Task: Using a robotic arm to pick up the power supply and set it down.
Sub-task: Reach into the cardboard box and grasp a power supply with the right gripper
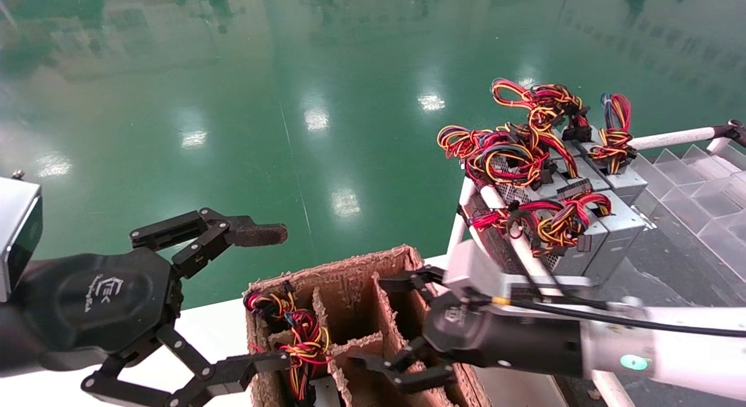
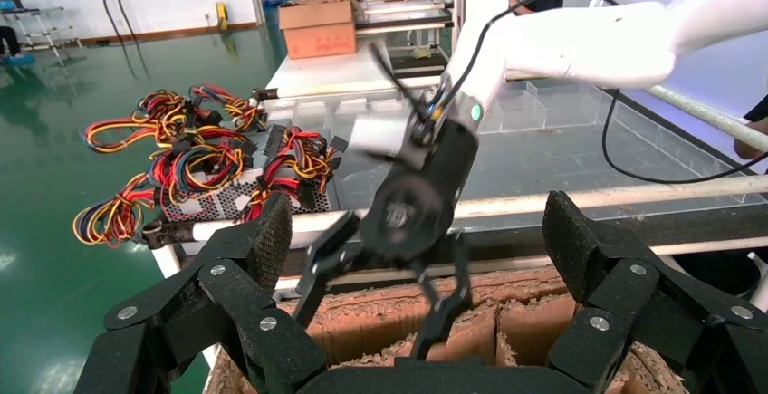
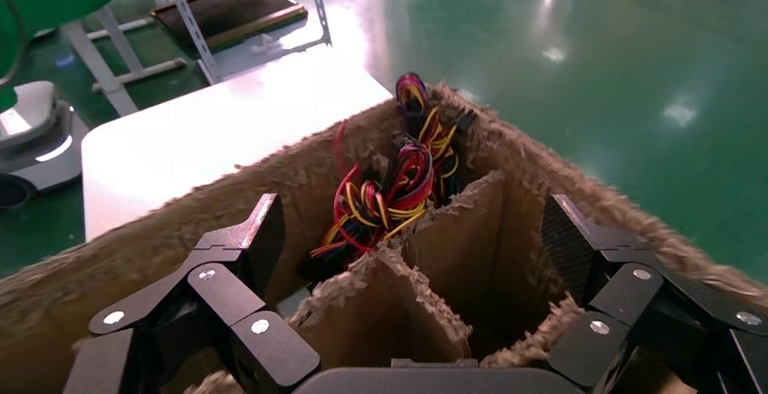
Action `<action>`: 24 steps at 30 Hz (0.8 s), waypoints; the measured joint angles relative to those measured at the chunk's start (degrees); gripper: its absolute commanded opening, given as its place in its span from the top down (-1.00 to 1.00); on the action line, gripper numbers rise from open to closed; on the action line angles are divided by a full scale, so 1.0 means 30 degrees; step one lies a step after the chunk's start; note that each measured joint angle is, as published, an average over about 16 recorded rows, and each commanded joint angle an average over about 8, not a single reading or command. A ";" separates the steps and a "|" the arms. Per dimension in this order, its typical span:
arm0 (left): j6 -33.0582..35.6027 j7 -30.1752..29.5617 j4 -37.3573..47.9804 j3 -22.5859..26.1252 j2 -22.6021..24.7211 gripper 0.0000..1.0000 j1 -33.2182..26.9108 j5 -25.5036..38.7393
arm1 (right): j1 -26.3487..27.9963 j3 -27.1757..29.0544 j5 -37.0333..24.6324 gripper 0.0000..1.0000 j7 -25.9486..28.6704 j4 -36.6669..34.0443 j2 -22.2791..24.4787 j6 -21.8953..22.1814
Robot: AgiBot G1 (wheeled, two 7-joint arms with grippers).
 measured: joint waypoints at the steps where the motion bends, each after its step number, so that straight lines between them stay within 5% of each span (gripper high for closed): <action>1: 0.0000 0.0000 0.0000 0.0001 0.0000 -1.00 0.0000 0.0000 | 0.0067 -0.0159 -0.0199 -0.11 -0.0002 -0.0182 -0.0320 0.0115; 5: -0.0001 0.0001 0.0000 0.0003 -0.0001 -1.00 -0.0001 -0.0002 | 0.0350 -0.0676 -0.0792 0.89 -0.0077 -0.0976 -0.1477 0.0440; 6: -0.0001 0.0002 0.0000 0.0003 -0.0001 -1.00 -0.0001 -0.0002 | 0.0421 -0.0787 -0.0912 1.00 -0.0110 -0.1175 -0.1736 0.0497; 24: -0.0005 0.0007 0.0000 0.0013 -0.0005 -1.00 -0.0003 -0.0009 | 0.1118 -0.2183 -0.2568 1.00 -0.0748 -0.3521 -0.4603 0.1084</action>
